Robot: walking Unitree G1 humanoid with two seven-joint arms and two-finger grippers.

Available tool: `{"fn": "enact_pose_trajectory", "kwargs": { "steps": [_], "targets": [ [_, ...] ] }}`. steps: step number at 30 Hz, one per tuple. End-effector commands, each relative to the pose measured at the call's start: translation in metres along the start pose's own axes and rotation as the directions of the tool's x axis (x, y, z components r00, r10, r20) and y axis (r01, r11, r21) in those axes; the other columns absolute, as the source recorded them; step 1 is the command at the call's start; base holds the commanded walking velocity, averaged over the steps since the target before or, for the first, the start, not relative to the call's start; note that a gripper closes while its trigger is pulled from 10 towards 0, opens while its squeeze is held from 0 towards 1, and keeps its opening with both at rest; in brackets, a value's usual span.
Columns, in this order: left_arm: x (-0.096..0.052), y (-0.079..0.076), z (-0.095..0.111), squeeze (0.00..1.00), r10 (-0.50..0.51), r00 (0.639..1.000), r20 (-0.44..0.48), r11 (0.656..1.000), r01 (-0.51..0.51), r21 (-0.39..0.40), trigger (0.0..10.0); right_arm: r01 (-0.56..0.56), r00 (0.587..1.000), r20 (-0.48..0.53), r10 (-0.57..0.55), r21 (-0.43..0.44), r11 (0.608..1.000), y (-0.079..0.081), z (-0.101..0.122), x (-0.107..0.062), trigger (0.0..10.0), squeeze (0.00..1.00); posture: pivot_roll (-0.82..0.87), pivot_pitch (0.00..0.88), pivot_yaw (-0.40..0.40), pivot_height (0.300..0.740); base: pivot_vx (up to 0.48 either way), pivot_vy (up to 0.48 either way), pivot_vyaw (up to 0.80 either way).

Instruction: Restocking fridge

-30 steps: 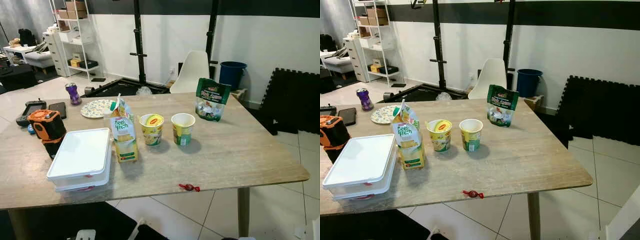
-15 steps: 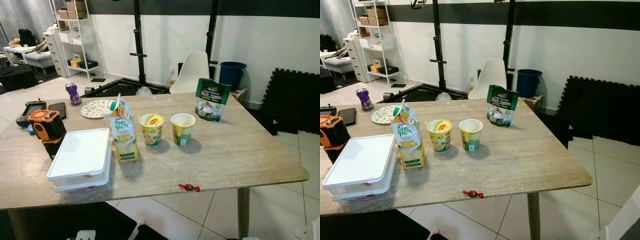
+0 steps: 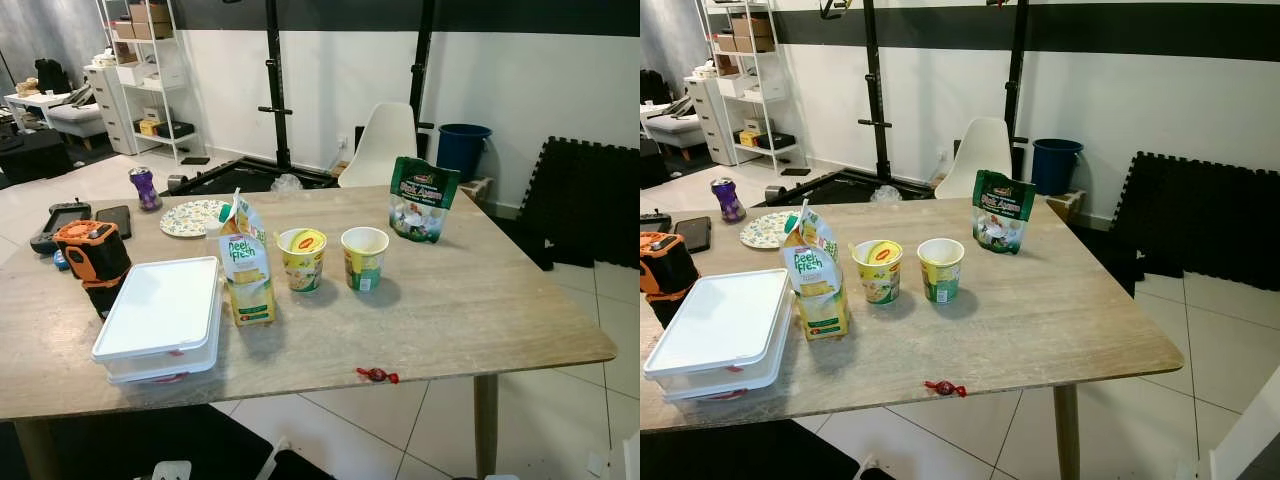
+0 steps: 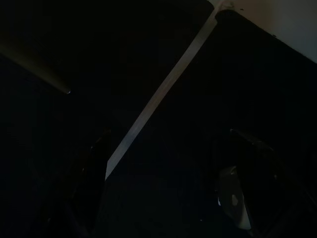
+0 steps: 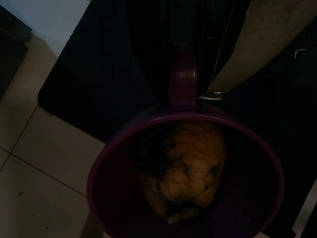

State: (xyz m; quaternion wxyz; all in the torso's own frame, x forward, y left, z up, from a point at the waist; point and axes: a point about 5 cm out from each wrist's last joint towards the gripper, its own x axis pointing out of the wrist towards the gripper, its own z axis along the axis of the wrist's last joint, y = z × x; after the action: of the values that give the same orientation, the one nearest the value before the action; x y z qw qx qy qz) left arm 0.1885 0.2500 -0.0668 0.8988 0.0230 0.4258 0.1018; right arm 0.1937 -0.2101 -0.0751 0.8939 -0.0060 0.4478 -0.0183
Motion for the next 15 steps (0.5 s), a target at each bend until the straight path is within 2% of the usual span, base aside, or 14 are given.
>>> {"fn": "enact_pose_trajectory", "kwargs": {
  "steps": [1, 8, 15],
  "targets": [
    [-0.001, 0.008, -0.004, 0.00, 0.012, 1.000, -0.013, 1.000, -0.012, 0.023, 10.0, 0.015, 1.000, 0.004, -0.015, 0.013, 1.000, -0.008, 0.002, -0.001, 10.0, 0.00, 0.07, 0.052, 0.020, 0.734, 0.000, 0.000, 0.00],
    [-0.001, 0.007, -0.005, 0.00, 0.009, 1.000, -0.015, 1.000, -0.009, 0.023, 10.0, 0.034, 0.999, -0.001, -0.034, 0.017, 0.999, -0.025, 0.000, -0.004, 10.0, 0.00, 0.06, 0.051, 0.021, 0.734, 0.000, 0.000, 0.00],
    [-0.002, 0.009, -0.006, 0.00, 0.011, 1.000, -0.021, 1.000, -0.011, 0.025, 10.0, 0.042, 0.999, -0.008, -0.042, 0.023, 0.999, -0.031, -0.004, -0.006, 10.0, 0.00, 0.07, 0.057, 0.038, 0.734, 0.000, 0.000, 0.00]
  ]
}}
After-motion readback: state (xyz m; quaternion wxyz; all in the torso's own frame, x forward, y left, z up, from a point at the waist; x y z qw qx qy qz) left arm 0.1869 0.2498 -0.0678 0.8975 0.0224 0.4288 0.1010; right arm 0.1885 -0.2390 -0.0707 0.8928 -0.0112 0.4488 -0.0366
